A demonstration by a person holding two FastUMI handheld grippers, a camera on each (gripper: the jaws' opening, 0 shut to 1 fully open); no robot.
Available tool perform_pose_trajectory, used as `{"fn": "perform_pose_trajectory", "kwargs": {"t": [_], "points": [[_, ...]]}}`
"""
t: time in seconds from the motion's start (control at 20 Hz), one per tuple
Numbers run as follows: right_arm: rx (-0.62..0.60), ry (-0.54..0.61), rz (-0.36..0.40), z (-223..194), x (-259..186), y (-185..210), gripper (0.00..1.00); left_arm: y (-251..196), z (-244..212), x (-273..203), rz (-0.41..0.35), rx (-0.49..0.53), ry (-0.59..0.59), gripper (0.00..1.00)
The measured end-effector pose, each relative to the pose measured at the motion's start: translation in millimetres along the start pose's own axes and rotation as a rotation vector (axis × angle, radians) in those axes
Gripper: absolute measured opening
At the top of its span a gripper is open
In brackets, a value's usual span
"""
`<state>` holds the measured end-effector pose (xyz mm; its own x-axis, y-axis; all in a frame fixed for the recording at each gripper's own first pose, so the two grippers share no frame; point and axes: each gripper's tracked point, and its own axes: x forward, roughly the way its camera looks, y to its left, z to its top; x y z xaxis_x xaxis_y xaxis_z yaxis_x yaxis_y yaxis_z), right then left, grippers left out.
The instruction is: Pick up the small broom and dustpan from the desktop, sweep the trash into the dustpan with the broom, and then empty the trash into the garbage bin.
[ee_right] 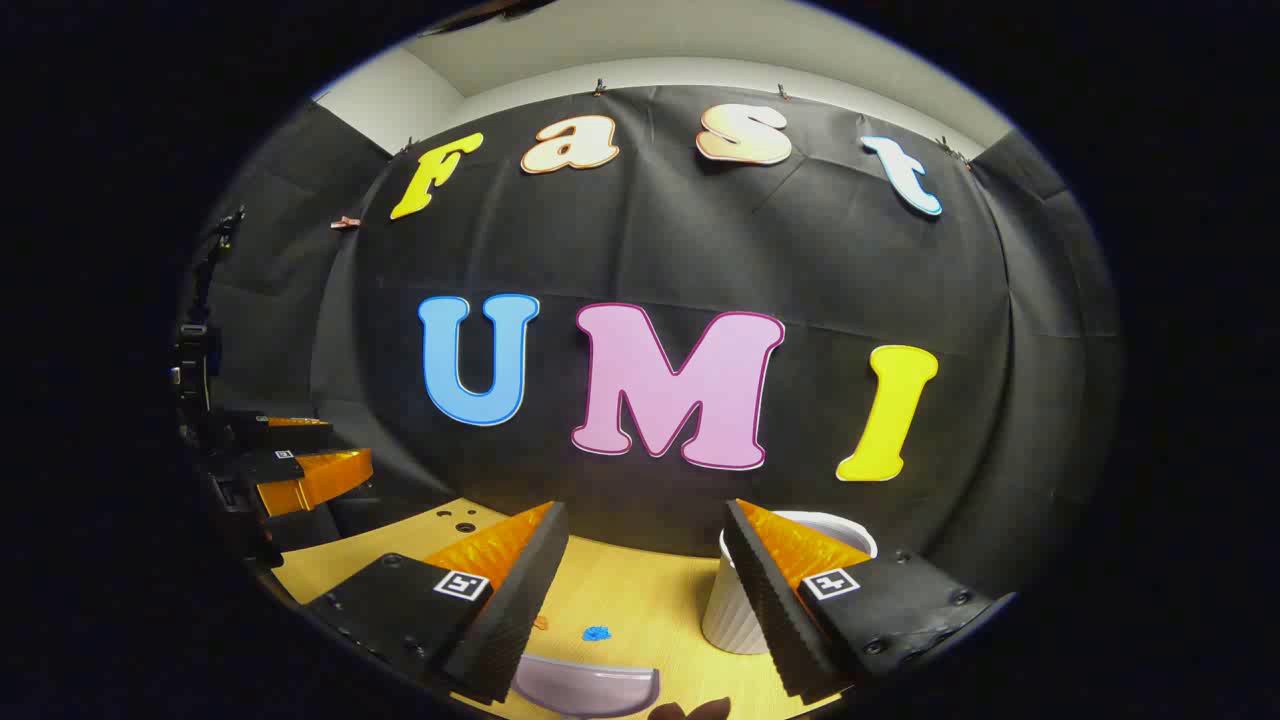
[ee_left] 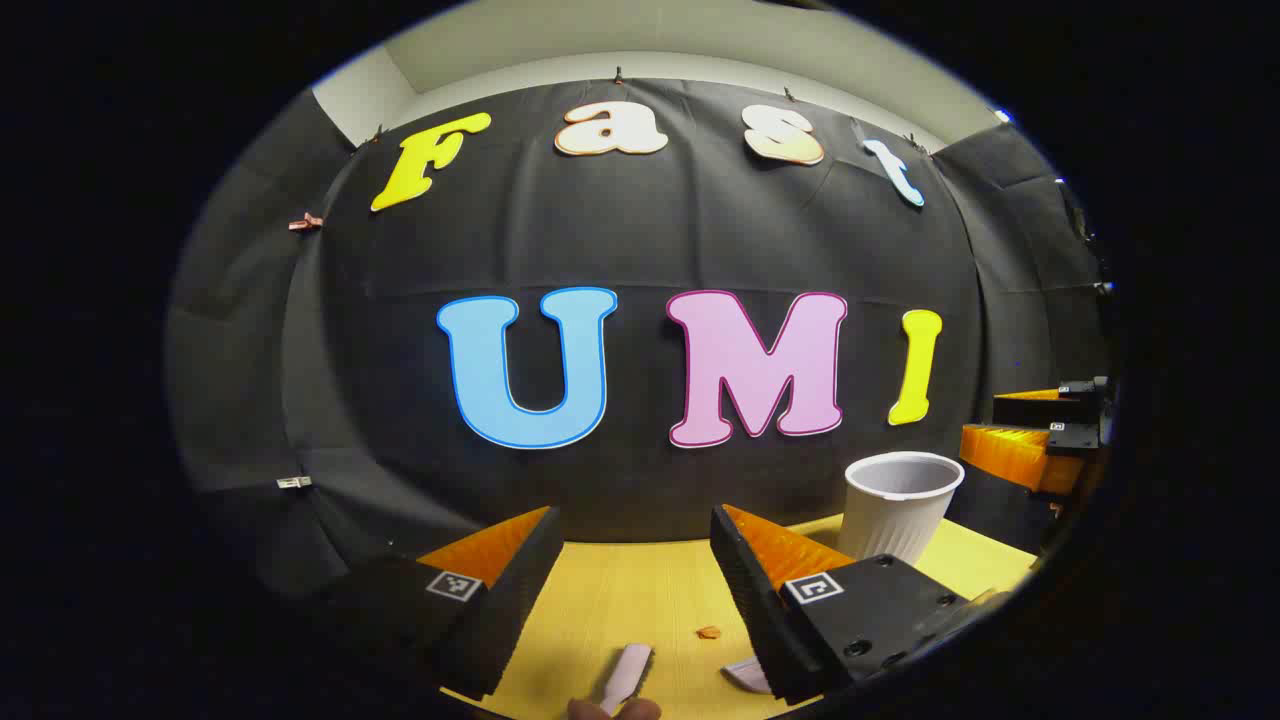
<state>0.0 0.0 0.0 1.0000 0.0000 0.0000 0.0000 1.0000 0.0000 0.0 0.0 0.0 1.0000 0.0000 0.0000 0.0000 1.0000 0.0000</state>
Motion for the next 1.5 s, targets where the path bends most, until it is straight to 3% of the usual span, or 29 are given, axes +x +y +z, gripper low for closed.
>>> {"fn": "perform_pose_trajectory", "kwargs": {"t": [0.5,0.7,0.9,1.15,1.5], "points": [[-0.023,0.006,0.006,1,0,11,0.97,11,-3,4,0.008,-0.021,-0.005,0.94],[-0.019,0.073,0.018,-14,-3,15,0.97,12,-6,3,-0.008,-0.023,-0.004,0.94],[-0.015,0.289,0.05,-70,-24,21,0.98,17,-15,2,-0.02,-0.012,0.008,0.94],[-0.041,0.654,0.074,-179,-69,41,0.96,28,-34,-4,-0.029,-0.004,0.039,0.94],[0.016,1.021,0.103,-301,-107,76,0.91,47,-65,-20,-0.041,0.015,0.096,0.94]]}}
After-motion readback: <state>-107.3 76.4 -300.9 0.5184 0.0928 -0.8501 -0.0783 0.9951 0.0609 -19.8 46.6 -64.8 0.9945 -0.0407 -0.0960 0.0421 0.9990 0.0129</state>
